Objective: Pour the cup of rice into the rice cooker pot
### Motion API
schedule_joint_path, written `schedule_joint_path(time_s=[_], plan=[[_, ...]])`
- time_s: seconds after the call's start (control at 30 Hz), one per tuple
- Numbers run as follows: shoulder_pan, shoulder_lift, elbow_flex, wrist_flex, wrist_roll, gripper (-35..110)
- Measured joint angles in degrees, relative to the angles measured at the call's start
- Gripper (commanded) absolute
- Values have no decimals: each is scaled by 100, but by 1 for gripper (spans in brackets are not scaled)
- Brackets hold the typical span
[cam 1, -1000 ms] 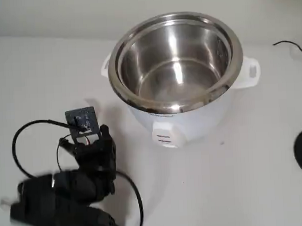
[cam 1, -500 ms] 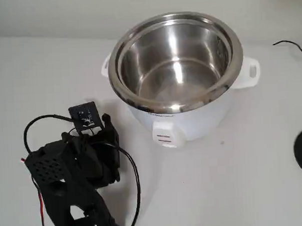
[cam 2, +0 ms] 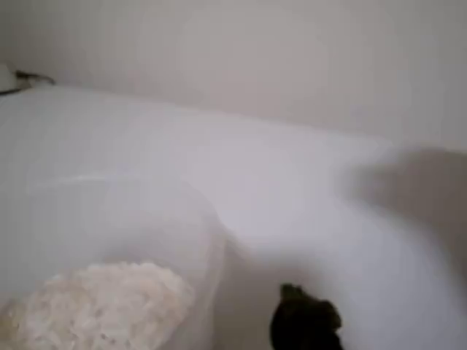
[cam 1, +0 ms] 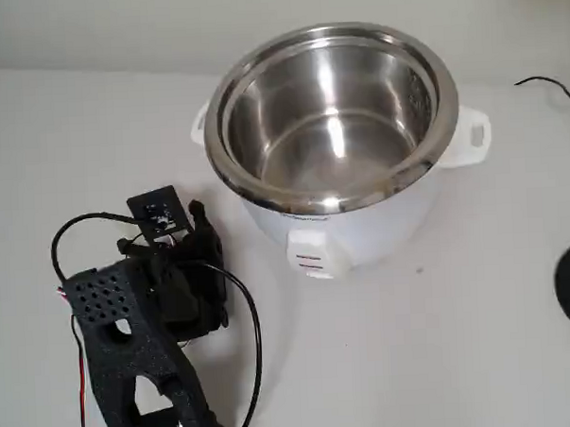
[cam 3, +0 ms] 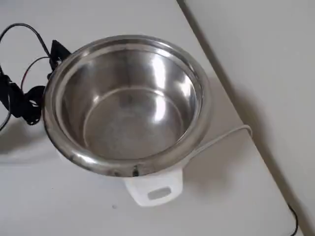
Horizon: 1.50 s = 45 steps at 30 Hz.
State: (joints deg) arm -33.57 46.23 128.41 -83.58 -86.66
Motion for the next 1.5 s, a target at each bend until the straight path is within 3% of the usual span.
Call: schedule_joint_path(time_s=[0.6, 1.1, 1.5], plan=[[-149, -615, -1178, 114, -396, 60], [-167, -703, -1336, 272, -202, 16], [-167, -773, -1397, 281, -229, 13]])
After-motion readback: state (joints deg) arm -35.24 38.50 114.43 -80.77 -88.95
